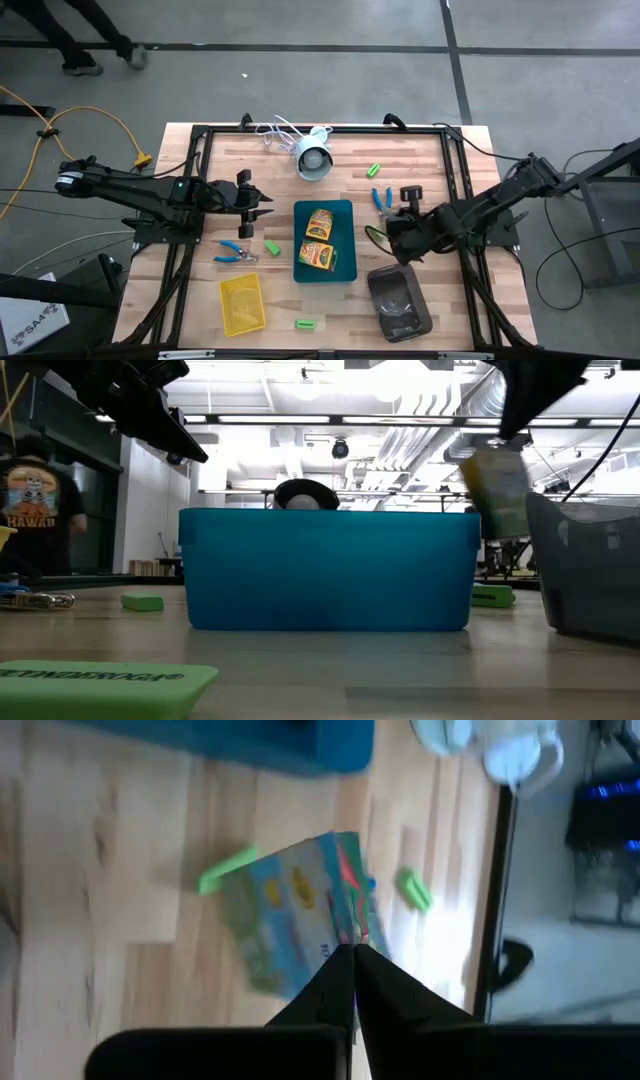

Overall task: Pick & Place School Supplies
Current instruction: Put the yellow crayon box into the blue bin

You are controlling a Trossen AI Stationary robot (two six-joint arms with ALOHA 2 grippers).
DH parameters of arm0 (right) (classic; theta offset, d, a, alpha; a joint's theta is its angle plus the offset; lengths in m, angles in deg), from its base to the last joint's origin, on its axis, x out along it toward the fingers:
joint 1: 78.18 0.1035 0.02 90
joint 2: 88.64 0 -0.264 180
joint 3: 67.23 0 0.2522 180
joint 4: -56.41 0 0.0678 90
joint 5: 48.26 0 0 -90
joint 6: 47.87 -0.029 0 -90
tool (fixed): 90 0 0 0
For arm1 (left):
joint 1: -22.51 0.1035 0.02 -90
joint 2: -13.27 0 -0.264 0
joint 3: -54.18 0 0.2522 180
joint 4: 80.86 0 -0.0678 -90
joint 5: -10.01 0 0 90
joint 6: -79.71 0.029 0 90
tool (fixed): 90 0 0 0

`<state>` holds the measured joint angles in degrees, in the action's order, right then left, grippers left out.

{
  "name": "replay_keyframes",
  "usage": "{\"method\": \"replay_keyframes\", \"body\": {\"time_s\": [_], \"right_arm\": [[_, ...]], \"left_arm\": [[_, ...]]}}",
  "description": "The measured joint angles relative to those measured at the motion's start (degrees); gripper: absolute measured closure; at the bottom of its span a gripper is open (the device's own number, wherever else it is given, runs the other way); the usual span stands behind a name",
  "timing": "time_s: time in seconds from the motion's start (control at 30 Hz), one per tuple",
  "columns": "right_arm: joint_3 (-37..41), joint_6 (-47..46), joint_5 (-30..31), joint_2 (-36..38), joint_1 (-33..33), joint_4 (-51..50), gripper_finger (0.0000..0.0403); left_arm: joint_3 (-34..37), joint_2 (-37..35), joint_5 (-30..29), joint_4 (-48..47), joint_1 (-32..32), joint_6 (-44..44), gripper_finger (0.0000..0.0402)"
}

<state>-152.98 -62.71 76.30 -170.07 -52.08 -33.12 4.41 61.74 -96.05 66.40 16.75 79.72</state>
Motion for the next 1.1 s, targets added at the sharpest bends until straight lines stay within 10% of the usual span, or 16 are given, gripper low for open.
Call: {"method": "replay_keyframes", "body": {"time_s": [1.1], "right_arm": [[-3.41,30.27,-12.47,-11.44,-9.27,39.90,0.0400]], "left_arm": [[0.00,0.00,0.00,0.02,0.01,0.00,0.0277]]}}
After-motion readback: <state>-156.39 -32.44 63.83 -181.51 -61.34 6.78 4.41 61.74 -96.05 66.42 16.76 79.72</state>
